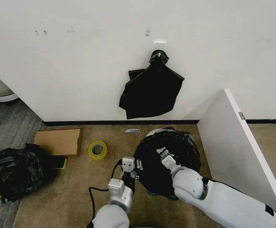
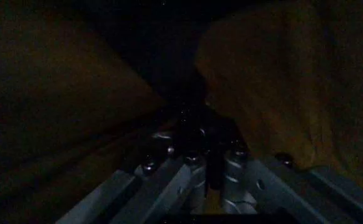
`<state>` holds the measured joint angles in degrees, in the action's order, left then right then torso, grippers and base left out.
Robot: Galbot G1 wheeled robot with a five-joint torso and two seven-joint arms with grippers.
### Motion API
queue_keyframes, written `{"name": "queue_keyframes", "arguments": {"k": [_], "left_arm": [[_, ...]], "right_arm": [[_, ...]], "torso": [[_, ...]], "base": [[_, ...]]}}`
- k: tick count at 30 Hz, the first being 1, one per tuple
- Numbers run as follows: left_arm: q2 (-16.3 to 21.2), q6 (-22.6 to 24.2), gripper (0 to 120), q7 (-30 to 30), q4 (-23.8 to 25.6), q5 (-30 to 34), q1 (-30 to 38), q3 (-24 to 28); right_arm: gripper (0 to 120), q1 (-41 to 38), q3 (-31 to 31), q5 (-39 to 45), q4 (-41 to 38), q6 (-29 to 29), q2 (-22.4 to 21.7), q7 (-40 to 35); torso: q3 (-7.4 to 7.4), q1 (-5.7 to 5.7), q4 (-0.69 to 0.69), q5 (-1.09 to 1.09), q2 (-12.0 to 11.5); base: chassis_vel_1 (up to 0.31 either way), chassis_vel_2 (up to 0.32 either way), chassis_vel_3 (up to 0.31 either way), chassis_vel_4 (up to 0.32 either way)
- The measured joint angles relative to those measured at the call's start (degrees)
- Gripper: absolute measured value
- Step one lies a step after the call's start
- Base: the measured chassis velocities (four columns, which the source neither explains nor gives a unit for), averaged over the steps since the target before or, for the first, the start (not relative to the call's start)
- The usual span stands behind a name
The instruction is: Place the garbage bag over the trash bin.
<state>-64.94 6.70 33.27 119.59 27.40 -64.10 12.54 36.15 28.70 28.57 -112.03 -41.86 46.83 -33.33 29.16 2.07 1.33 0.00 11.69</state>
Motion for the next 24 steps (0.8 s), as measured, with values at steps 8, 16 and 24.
{"name": "queue_keyframes", "arguments": {"k": [8,16,24], "left_arm": [[-1.85,0.33,0,0.99,-2.76,1.43,1.45,0.09],[-2.16,1.12,0,3.11,-3.54,6.39,1.89,-5.00],[-2.64,2.87,0,6.26,-1.20,14.02,-1.09,-9.92]], "right_arm": [[0,1.70,-1.52,-6.51,-2.96,0.00,-1.69,4.40],[0,13.76,-15.42,-5.19,-12.08,5.46,-5.73,10.84],[0,19.97,-29.06,4.41,-23.51,13.55,-8.16,18.01]], "torso": [[0.00,0.00,-0.02,0.00,0.00],[0.00,0.00,0.02,0.02,0.00],[0.00,0.00,-0.04,-0.04,0.00]], "base": [[0.000,0.000,0.000,0.000],[0.000,0.000,0.000,0.000],[0.000,0.000,0.000,0.000]]}}
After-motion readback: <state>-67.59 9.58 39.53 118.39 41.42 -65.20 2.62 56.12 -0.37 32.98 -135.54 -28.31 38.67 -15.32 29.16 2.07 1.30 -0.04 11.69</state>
